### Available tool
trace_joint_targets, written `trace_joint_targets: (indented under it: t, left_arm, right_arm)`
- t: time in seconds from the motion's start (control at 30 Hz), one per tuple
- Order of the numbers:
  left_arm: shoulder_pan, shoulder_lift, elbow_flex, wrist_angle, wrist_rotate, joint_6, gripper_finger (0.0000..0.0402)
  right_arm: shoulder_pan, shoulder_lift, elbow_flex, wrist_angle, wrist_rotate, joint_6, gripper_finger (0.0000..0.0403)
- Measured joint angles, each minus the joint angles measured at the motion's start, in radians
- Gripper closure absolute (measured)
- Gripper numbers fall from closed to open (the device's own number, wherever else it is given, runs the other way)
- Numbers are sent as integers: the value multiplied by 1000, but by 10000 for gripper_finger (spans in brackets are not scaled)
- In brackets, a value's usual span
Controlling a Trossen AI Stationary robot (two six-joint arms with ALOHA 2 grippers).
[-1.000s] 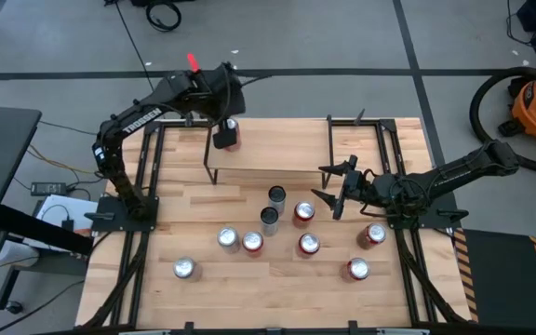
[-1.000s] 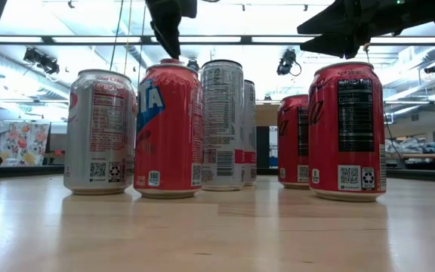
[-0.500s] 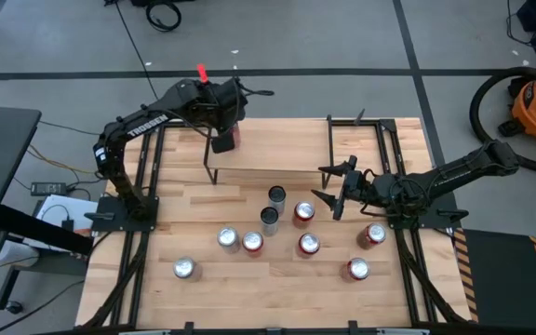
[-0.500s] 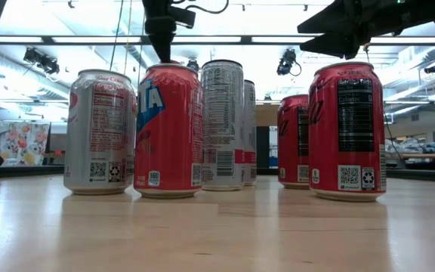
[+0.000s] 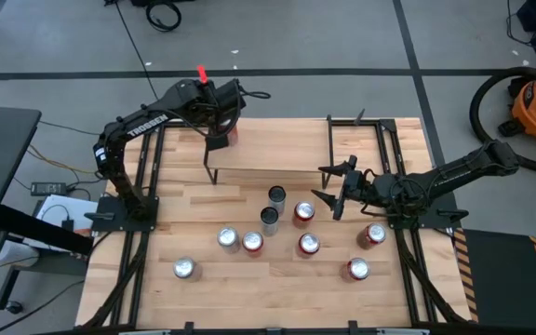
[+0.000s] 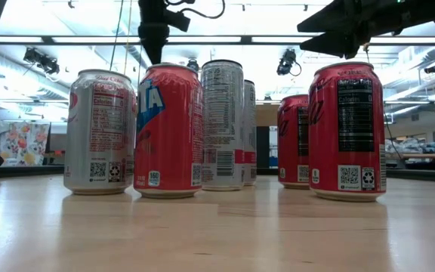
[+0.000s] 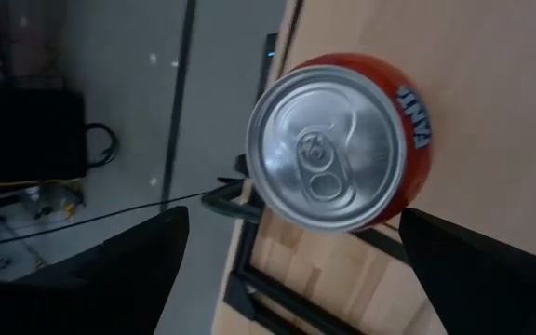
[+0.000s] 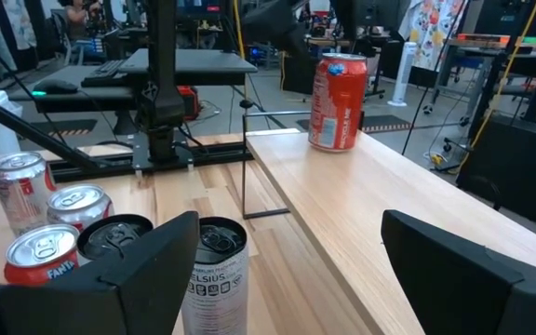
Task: Place canned beverage on shelf
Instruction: Put the top orange soda can on the shelf
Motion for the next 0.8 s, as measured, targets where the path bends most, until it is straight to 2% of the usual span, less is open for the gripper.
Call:
trace_joint_targets:
  t: [0.27,0.4,0.47,0.8]
  left_arm:
    - [-2,0,0,-13,-30,-10,1]
    - [-17,0,0,-48,54,-59,1]
    - [-26,0,0,-44,65,-68,1]
    - [-3,0,0,67,62,-93,1]
  right_arm:
    - [2,0,0,0,0,1,55]
    - [11,0,0,1,0,-5,55]
    - [11,0,0,6,2,-12,55]
    - [23,0,0,15,1,-18,55]
